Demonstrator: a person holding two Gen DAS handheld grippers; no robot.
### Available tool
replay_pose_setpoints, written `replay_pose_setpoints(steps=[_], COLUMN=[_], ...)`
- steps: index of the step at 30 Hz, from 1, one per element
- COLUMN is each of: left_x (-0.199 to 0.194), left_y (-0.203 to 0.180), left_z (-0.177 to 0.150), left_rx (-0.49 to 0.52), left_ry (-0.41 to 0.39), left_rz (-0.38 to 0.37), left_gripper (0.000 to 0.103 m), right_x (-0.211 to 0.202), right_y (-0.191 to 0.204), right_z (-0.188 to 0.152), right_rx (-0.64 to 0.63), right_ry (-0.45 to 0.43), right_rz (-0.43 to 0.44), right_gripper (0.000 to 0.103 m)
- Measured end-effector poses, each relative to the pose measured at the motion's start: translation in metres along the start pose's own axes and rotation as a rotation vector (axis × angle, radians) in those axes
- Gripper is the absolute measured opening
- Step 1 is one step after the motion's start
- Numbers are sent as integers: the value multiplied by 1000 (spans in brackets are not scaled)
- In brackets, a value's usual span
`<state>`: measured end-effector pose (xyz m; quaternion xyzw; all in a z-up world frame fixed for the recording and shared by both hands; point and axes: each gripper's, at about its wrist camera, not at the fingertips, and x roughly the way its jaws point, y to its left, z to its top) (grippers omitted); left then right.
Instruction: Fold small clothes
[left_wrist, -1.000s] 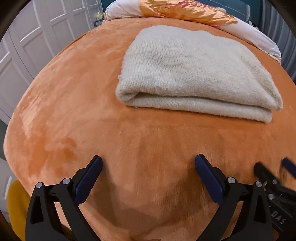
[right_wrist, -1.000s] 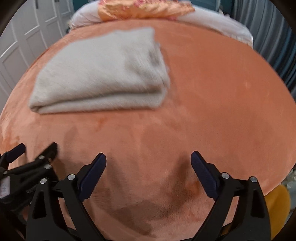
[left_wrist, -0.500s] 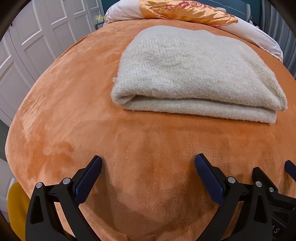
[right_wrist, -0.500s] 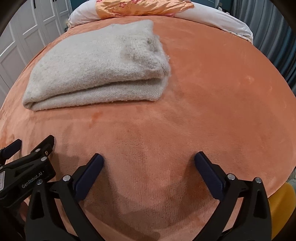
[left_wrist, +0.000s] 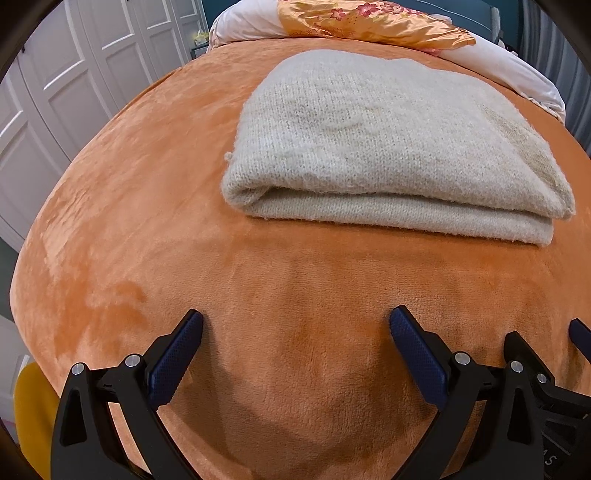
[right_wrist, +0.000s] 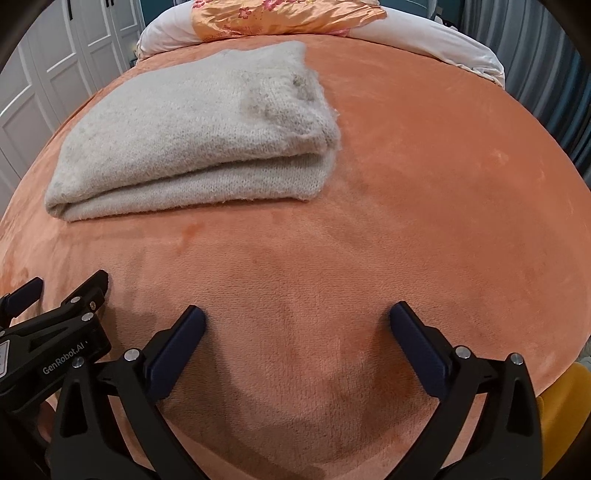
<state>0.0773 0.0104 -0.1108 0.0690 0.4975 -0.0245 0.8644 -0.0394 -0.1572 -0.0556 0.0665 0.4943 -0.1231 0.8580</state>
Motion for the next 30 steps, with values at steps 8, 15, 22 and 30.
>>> replay_pose_setpoints(steps=[8, 15, 22, 30], left_x=[0, 0, 0, -7], left_y=[1, 0, 1, 2], left_z=[0, 0, -1, 7], left_rx=[0, 1, 0, -4], left_ry=[-3, -1, -1, 10], left_rz=[1, 1, 1, -3], left_gripper=[98, 98, 98, 95], right_x=[0, -1, -1, -7], right_y=[-1, -1, -3, -4], right_z=[0, -1, -1, 4], right_rx=[-1, 2, 3, 17], right_ry=[-2, -4, -4, 13], right_rz=[1, 1, 1, -4], right_gripper=[98, 98, 98, 97])
